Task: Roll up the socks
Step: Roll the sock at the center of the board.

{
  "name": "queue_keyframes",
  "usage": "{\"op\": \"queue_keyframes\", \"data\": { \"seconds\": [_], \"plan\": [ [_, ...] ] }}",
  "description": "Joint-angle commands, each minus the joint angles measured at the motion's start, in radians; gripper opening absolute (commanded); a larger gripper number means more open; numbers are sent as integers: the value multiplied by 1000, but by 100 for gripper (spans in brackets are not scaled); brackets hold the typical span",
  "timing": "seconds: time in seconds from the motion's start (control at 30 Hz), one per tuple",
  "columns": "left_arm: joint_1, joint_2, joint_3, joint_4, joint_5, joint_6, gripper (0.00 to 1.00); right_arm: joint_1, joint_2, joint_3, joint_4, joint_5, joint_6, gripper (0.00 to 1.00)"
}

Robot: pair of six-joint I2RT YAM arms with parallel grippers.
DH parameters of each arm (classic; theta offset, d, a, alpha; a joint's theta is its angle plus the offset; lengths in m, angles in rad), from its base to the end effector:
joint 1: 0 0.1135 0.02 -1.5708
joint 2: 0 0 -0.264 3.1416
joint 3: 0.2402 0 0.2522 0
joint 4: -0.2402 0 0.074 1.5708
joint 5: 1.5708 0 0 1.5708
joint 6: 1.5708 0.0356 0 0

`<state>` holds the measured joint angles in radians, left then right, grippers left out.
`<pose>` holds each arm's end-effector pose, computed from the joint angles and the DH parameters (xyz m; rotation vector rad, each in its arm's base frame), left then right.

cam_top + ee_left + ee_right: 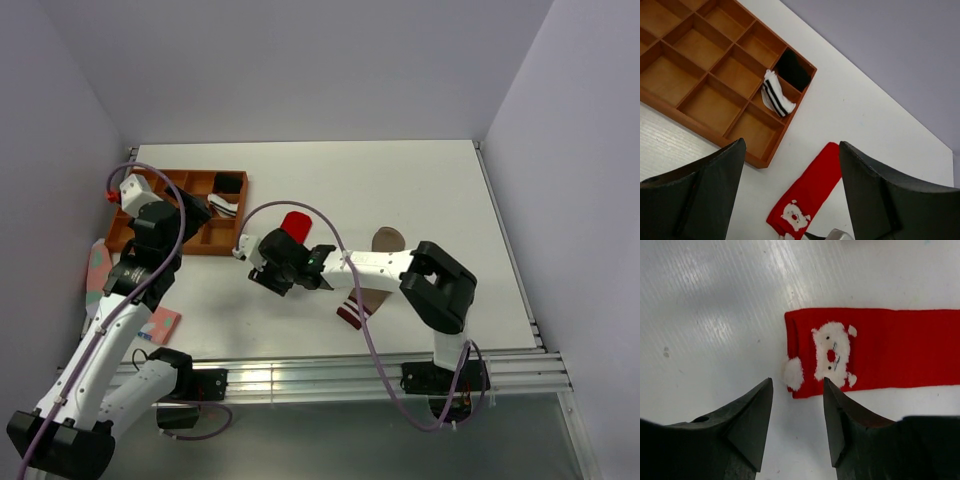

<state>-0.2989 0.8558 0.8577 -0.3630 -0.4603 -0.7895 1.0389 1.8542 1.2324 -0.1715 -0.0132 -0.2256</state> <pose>0.1870 -0.0411 0.3359 -0.7516 1.7491 -0.2959 0.2049 0.3491 0.1949 -1.4247 1.9338 0.4037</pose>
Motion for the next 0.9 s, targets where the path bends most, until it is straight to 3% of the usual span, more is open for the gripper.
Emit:
{"op": "queue_keyframes", "data": {
  "seconds": [0.0,0.87],
  "plan": [
    [20,15,52,12,48,39,81,10,20,58,67,38,32,51],
    [57,19,24,50,126,46,80,56,157,107,75,73,65,44]
  ]
}}
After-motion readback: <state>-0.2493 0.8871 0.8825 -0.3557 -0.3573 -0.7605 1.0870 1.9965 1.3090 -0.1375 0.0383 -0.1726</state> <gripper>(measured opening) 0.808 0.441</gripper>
